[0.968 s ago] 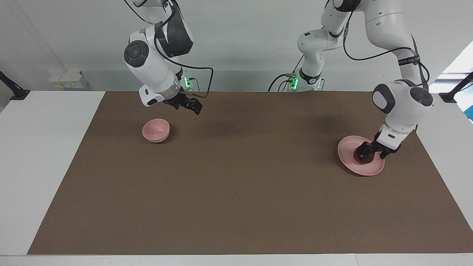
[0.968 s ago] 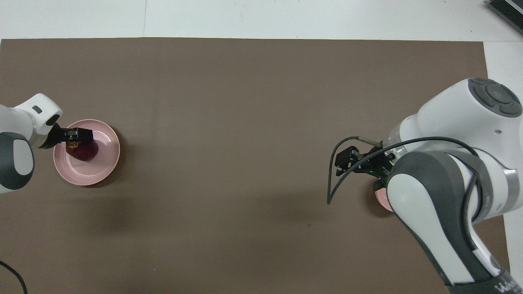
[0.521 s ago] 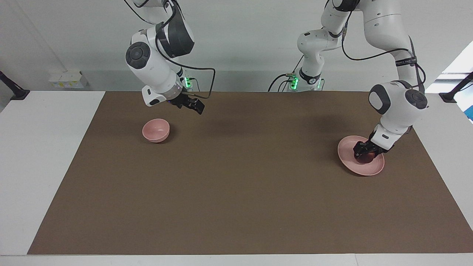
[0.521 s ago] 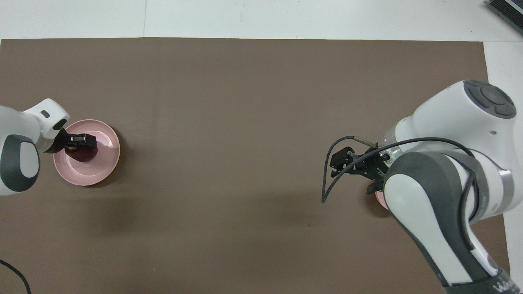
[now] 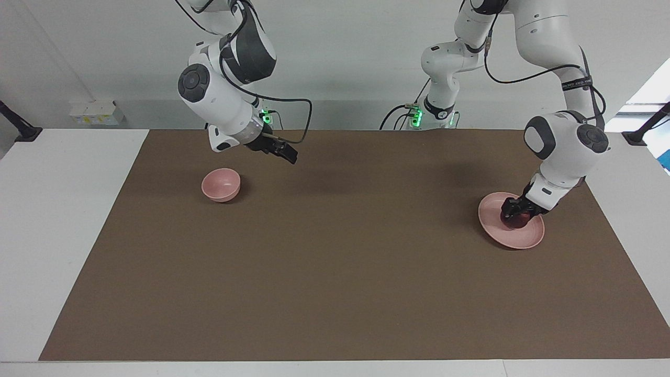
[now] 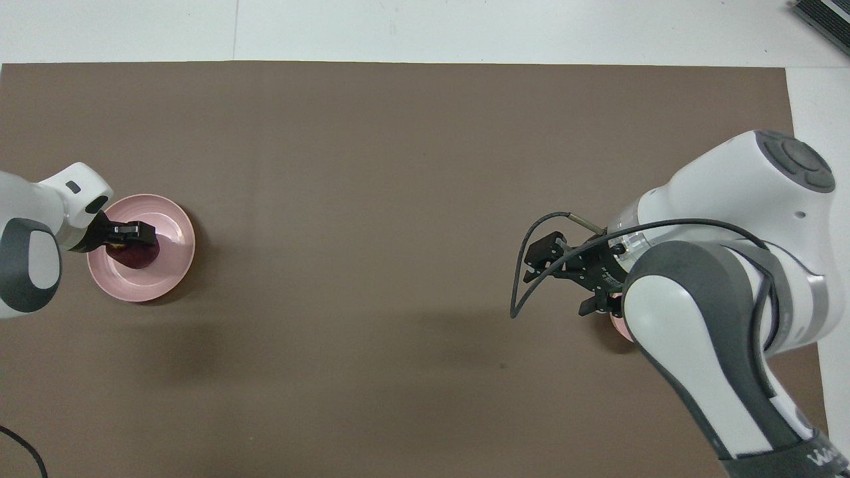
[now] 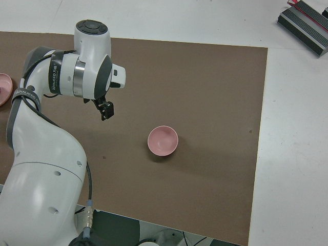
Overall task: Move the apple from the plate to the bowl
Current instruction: 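Grasp the apple with the left gripper while the right gripper rises, then carry the apple toward the right gripper while the right gripper approaches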
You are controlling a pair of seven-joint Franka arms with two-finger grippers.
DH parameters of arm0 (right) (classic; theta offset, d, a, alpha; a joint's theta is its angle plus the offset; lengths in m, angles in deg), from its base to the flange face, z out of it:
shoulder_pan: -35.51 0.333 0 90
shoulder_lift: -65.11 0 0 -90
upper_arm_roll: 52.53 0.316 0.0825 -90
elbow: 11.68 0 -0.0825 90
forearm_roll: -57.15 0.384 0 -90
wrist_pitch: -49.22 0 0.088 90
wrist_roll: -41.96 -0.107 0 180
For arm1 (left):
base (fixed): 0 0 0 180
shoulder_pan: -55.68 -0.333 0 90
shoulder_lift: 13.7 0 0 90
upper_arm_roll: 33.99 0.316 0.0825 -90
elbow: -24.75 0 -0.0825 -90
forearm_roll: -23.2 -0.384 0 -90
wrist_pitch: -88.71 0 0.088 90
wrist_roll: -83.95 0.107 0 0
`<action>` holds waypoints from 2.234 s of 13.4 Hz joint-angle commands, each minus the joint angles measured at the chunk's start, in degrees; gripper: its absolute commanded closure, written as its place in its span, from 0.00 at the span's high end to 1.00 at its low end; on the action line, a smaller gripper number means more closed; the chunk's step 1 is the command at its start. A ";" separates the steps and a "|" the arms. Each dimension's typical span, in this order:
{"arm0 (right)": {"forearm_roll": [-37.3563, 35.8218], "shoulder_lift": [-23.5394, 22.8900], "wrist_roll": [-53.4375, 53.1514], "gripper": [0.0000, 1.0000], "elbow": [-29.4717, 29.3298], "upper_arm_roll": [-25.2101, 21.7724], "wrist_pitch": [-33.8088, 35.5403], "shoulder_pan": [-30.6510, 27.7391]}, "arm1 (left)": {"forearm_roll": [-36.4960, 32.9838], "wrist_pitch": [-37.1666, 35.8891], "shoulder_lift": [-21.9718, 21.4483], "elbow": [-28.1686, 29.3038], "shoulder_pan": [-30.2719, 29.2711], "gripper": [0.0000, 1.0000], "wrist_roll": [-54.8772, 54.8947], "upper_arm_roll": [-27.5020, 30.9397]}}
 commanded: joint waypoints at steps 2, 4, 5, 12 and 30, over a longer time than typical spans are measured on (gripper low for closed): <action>2.42 -0.58 -5.10 1.00 0.51 -0.04 -3.30 2.22 | 0.93 -11.55 -1.31 -9.37 0.44 0.00 4.79 -0.24; 2.68 -0.93 -6.68 1.00 0.51 0.05 -4.70 3.02 | 5.12 -15.88 -1.66 -12.90 0.35 0.00 7.87 -0.59; 3.21 -0.93 -7.29 1.00 0.51 -0.04 -5.23 3.63 | 8.72 -17.98 -2.79 -13.61 0.35 0.00 8.49 -0.68; 11.38 -5.05 -22.39 1.00 -0.02 0.05 -17.17 10.58 | 32.73 -34.60 -11.23 -10.91 2.55 0.00 7.71 -3.49; 23.68 -9.80 -42.37 1.00 -8.11 0.84 -31.41 21.29 | 47.25 -20.38 -15.11 -4.57 16.87 0.00 -0.90 -3.50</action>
